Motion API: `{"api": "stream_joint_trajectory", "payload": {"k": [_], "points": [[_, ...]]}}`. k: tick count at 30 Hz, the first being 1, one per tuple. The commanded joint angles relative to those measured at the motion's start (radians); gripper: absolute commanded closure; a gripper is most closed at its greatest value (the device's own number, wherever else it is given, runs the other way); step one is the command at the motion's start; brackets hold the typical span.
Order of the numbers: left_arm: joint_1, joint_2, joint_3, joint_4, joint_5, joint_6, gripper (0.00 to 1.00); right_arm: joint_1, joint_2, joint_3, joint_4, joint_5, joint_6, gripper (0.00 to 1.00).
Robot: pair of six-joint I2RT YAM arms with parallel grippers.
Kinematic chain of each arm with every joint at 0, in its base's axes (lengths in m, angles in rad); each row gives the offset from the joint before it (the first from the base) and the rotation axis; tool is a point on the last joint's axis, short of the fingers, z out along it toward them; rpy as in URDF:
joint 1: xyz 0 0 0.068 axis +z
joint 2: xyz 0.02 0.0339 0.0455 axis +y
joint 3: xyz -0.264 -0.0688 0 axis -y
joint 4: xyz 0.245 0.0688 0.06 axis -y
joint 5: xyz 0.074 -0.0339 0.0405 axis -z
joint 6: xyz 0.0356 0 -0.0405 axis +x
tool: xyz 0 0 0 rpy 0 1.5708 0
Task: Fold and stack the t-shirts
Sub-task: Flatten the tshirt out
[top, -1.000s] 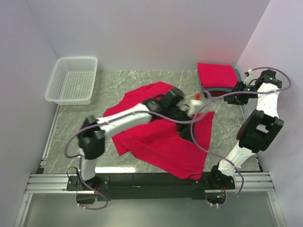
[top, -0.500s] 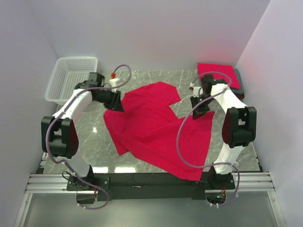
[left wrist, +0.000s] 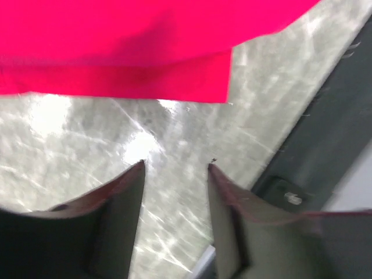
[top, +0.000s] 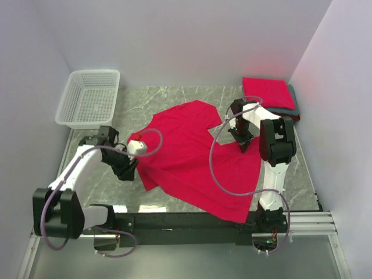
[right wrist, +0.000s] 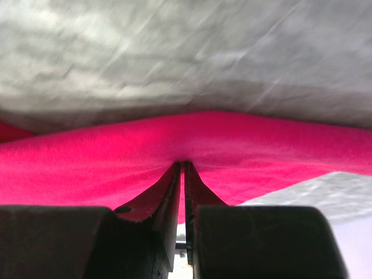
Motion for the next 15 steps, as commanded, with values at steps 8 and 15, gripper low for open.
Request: {"api": "stream_joint_trajectory", "payload": {"k": [8, 15], "points": [[-0.436, -0.131, -0.253, 0.476, -0.268, -0.053, 0.42, 0.006, 0.17, 0.22, 0.02, 0.179, -0.014, 0.87], [-0.52, -0.008, -0.241, 0.609, -0.291, -0.082, 0.41, 0.008, 0.263, 0.388, -0.013, 0.176, 0.01, 0.88]]}}
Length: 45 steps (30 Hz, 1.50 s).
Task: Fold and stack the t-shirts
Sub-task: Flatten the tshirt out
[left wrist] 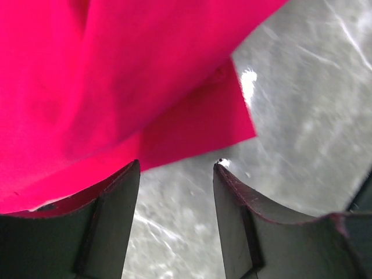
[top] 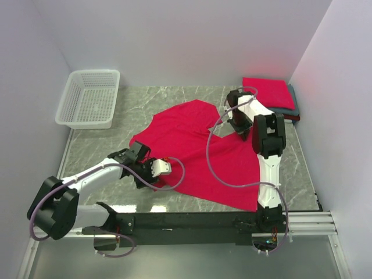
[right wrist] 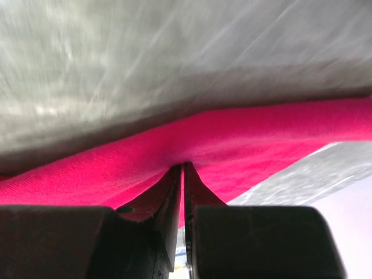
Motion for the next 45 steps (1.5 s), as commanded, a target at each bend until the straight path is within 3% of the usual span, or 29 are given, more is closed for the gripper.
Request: {"api": "stream_joint_trajectory", "payload": {"k": [1, 6, 8, 9, 10, 13, 15, 19, 24, 30, 37, 42, 45], "points": [[-0.046, 0.029, 0.007, 0.137, -0.035, -0.027, 0.4, -0.001, 0.063, 0.083, 0.085, 0.007, 0.015, 0.88], [-0.155, 0.089, 0.018, 0.174, -0.062, -0.032, 0.42, -0.004, 0.083, 0.134, 0.086, 0.024, 0.023, 0.88], [-0.174, 0.135, 0.019, 0.164, -0.076, -0.025, 0.49, -0.004, 0.086, 0.152, 0.086, 0.031, 0.023, 0.88], [-0.184, 0.152, 0.019, 0.154, -0.085, -0.007, 0.54, -0.004, 0.089, 0.159, 0.086, 0.036, 0.024, 0.88], [-0.187, 0.173, 0.021, 0.126, -0.097, 0.007, 0.68, -0.004, 0.089, 0.163, 0.089, 0.039, 0.023, 0.88], [-0.191, 0.144, 0.031, 0.037, -0.084, 0.068, 0.9, -0.01, 0.081, 0.162, 0.106, 0.054, 0.016, 0.88], [-0.197, 0.092, 0.05, -0.087, -0.041, 0.108, 0.99, -0.018, 0.084, 0.172, 0.111, 0.062, 0.012, 0.88], [-0.229, -0.089, 0.172, -0.338, 0.05, 0.172, 1.0, -0.021, 0.095, 0.214, 0.095, 0.054, 0.015, 0.88], [-0.282, -0.17, 0.329, -0.637, 0.189, 0.26, 0.99, -0.02, 0.088, 0.234, 0.079, 0.054, 0.009, 0.88], [-0.365, -0.242, 0.398, -0.803, 0.266, 0.349, 0.99, -0.021, 0.016, 0.154, 0.082, 0.033, -0.025, 0.87], [-0.595, -0.379, 0.337, -0.813, 0.185, 0.22, 1.0, -0.021, -0.098, 0.082, 0.065, -0.021, -0.059, 0.84], [-0.66, -0.471, 0.312, -0.817, -0.003, 0.113, 0.93, -0.021, -0.173, 0.058, 0.007, -0.1, -0.077, 0.68], [-0.66, -0.534, 0.279, -0.816, -0.106, 0.099, 0.82, -0.02, -0.244, 0.004, -0.018, -0.134, -0.089, 0.57]]}}
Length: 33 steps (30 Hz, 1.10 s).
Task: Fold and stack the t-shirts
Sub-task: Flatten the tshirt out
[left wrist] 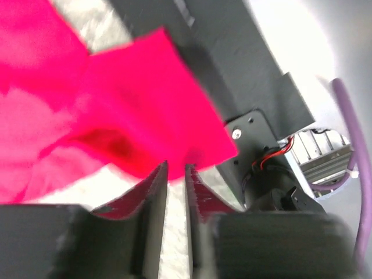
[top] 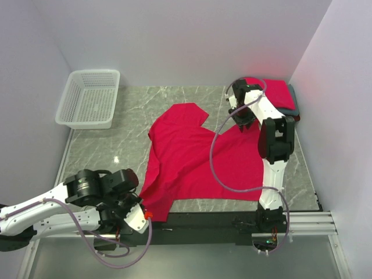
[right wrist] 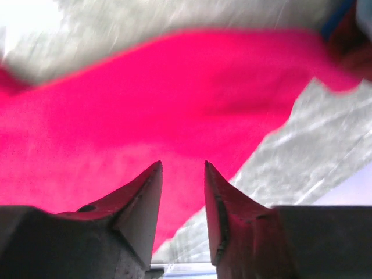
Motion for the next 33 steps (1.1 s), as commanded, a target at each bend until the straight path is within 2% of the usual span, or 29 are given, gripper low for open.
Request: {"api": "stream_joint_trajectory", "payload": {"k": [1, 4, 7, 9, 10, 12, 13, 14, 17, 18, 19, 20, 24, 28, 33], "points": [[-0.006, -0.062, -0.023, -0.049, -0.155, -0.051, 0.74, -0.006, -0.14, -0.068, -0.057, -0.06, -0.027, 0.55], [-0.006, -0.061, -0.009, -0.031, -0.194, -0.044, 0.54, -0.006, -0.224, -0.154, -0.051, -0.07, -0.034, 0.52], [0.002, -0.033, -0.02, 0.085, -0.315, -0.091, 0.54, -0.009, -0.286, -0.239, -0.051, -0.093, -0.027, 0.5], [0.065, -0.021, -0.02, 0.177, -0.318, -0.117, 0.52, -0.01, -0.333, -0.292, -0.045, -0.106, -0.015, 0.5], [0.103, 0.002, -0.018, 0.255, -0.262, -0.133, 0.5, -0.01, -0.349, -0.348, -0.04, -0.113, -0.008, 0.51], [0.256, 0.049, -0.027, 0.346, -0.213, -0.172, 0.5, -0.015, -0.39, -0.41, -0.025, -0.128, 0.001, 0.53], [0.319, 0.129, -0.021, 0.383, -0.173, -0.185, 0.51, -0.016, -0.404, -0.474, -0.016, -0.128, 0.004, 0.54], [0.453, 0.175, -0.015, 0.45, -0.092, -0.209, 0.51, -0.021, -0.424, -0.508, 0.003, -0.129, 0.007, 0.55], [0.598, 0.423, 0.075, 0.539, 0.034, -0.338, 0.54, -0.042, -0.444, -0.629, 0.041, -0.122, 0.012, 0.61], [0.659, 0.491, 0.139, 0.556, 0.045, -0.379, 0.53, -0.064, -0.447, -0.655, 0.049, -0.123, 0.01, 0.62], [0.686, 0.602, 0.169, 0.567, 0.065, -0.418, 0.49, -0.077, -0.45, -0.694, 0.061, -0.128, 0.01, 0.65], [0.712, 0.645, 0.192, 0.581, 0.08, -0.483, 0.46, -0.094, -0.458, -0.711, 0.063, -0.128, 0.008, 0.67], [0.706, 0.726, 0.184, 0.746, 0.015, -0.616, 0.4, -0.189, -0.484, -0.789, 0.081, -0.169, -0.011, 0.7], [0.672, 0.784, 0.173, 0.816, -0.1, -0.708, 0.4, -0.194, -0.495, -0.902, 0.135, -0.168, -0.016, 0.72], [0.609, 0.87, 0.16, 0.845, -0.272, -0.768, 0.43, -0.196, -0.482, -0.936, 0.17, -0.137, -0.016, 0.74]]}}
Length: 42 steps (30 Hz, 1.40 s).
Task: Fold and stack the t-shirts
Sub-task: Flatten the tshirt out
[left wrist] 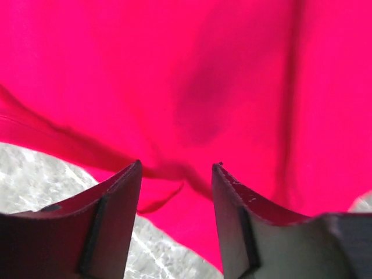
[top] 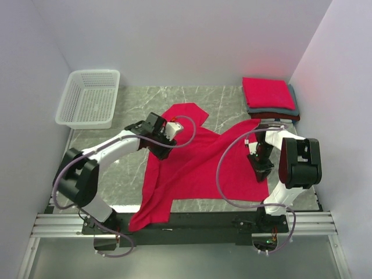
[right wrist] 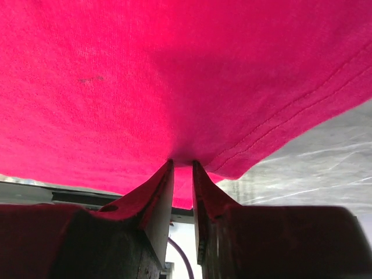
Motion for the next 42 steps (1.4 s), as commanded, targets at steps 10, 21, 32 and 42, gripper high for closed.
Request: {"api": "stream_joint_trajectory", "payload": {"k": [10, 21, 32, 42], "points": [[-0.07, 0.139, -0.052, 0.035, -0.336, -0.098, 0.49, 0.013, 0.0, -0.026, 0.064, 0.068, -0.027, 0.74], [0.07, -0.014, -0.164, -0.011, -0.437, 0.001, 0.68, 0.027, 0.03, -0.028, 0.082, 0.165, -0.047, 0.73], [0.278, -0.047, -0.178, -0.031, -0.39, 0.126, 0.61, 0.032, -0.054, -0.026, 0.015, 0.179, -0.13, 0.71], [0.266, 0.048, 0.214, -0.009, -0.065, 0.102, 0.57, 0.029, -0.092, 0.187, -0.135, -0.031, -0.124, 0.71]]}}
